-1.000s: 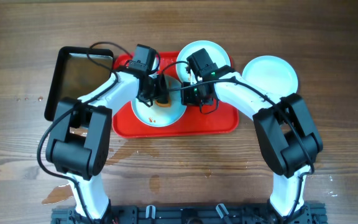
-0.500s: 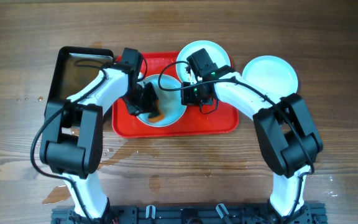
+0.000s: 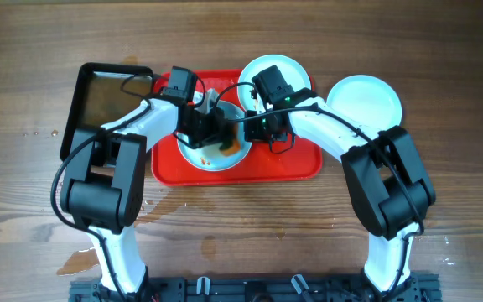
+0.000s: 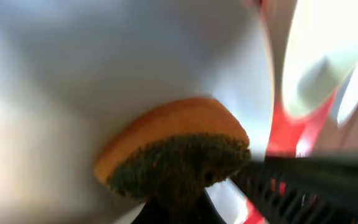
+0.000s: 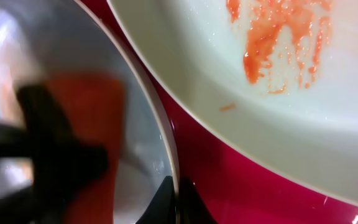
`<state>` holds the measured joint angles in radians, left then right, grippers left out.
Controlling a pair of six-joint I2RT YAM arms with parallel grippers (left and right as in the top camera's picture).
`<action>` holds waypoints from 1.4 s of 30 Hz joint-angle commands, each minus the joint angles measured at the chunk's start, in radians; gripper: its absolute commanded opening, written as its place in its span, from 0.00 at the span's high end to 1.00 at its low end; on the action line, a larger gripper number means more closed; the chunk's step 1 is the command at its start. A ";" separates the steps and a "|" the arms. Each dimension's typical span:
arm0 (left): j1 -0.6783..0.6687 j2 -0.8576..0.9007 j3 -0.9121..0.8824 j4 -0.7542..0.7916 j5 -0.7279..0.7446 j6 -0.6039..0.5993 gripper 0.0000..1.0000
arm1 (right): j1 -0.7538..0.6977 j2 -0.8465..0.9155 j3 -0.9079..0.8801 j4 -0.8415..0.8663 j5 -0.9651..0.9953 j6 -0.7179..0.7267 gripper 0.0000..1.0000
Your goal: Clean dirty plates on tray and stack at the side
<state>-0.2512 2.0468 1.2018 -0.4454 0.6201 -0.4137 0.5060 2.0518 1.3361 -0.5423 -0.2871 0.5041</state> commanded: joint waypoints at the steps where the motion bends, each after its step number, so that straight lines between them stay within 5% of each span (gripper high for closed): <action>1: 0.001 0.072 -0.039 -0.008 -0.506 -0.172 0.96 | 0.011 0.024 0.016 0.004 -0.009 -0.005 0.96; 5: 0.001 0.072 -0.030 -0.139 -0.747 -0.390 0.96 | 0.011 0.024 0.016 0.003 -0.009 -0.005 0.96; 11: -0.002 0.072 -0.013 -0.394 -0.754 -0.517 0.96 | 0.011 0.024 0.016 0.003 -0.009 -0.007 0.96; 14: -0.007 0.072 -0.013 -0.451 -0.602 -0.457 0.96 | 0.011 0.024 0.015 0.003 -0.010 -0.006 0.96; 19: 0.002 0.072 -0.012 -0.383 -0.077 -0.121 0.96 | 0.011 0.024 0.015 0.003 -0.010 -0.006 0.96; 23: 0.044 0.072 -0.010 -0.243 0.188 -0.057 0.96 | 0.011 0.024 0.015 0.002 -0.010 -0.007 0.96; 28: 0.163 0.072 0.009 -0.143 0.196 -0.068 0.96 | 0.011 0.024 0.015 0.000 -0.010 -0.008 0.96; 36: 0.300 -0.082 0.207 -0.380 0.049 -0.032 0.96 | 0.011 0.024 0.015 0.004 -0.010 -0.007 0.96; 42: 0.286 -0.289 0.258 -0.394 0.000 -0.031 0.96 | 0.011 0.024 0.015 0.007 -0.009 -0.007 0.95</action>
<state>0.0566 1.9030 1.4208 -0.8356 0.6758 -0.4702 0.5190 2.0533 1.3636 -0.5312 -0.3244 0.5034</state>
